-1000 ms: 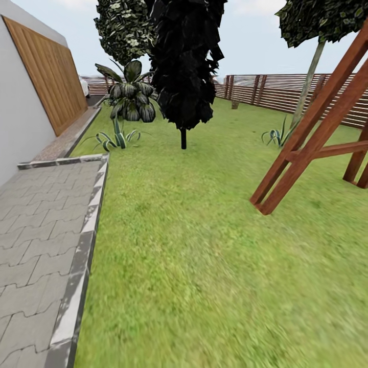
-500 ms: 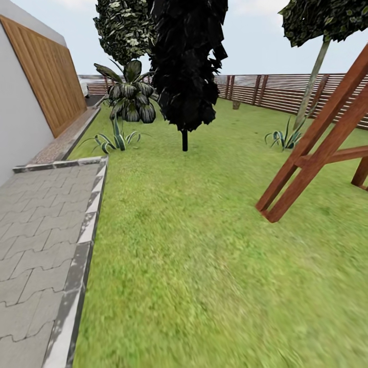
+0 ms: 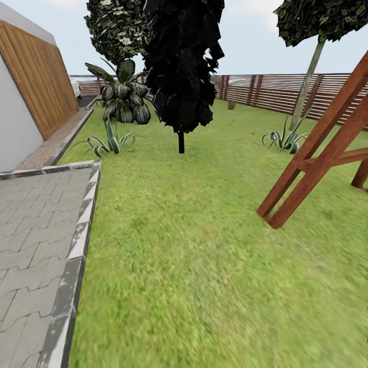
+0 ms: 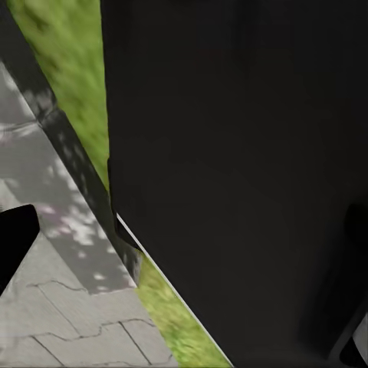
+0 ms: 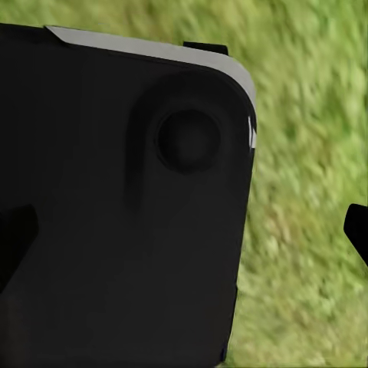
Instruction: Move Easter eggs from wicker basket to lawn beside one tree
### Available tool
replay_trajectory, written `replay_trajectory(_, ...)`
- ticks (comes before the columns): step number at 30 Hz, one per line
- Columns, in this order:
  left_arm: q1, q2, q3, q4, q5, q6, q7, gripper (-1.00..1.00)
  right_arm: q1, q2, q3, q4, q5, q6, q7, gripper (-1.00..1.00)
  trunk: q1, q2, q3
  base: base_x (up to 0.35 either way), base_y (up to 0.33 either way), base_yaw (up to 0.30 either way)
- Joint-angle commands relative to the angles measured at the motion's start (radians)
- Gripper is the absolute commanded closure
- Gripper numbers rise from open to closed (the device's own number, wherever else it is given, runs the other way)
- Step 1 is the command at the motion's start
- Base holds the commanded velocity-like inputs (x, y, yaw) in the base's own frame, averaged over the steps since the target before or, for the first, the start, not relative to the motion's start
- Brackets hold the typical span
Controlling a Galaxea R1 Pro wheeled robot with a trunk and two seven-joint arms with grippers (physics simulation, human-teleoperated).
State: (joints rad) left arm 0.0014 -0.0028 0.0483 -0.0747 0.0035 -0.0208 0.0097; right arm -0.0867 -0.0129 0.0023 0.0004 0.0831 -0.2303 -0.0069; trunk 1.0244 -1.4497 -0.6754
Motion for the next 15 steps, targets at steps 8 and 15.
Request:
replay_trajectory(8,0.0,0.0,0.004,0.0,0.0,-0.002,-0.001,-1.0,-0.001,0.0,-0.001,0.001,0.006,-0.003,-0.001,-1.0,0.001,0.0,-0.001,0.33,0.122,-0.269)
replay_trajectory(15,0.0,0.001,0.005,0.0,0.001,-0.002,-0.002,-1.0,-0.001,0.001,-0.001,0.002,0.004,-0.003,-0.001,-1.0,0.001,0.0,-0.001,0.33,0.132,-0.227)
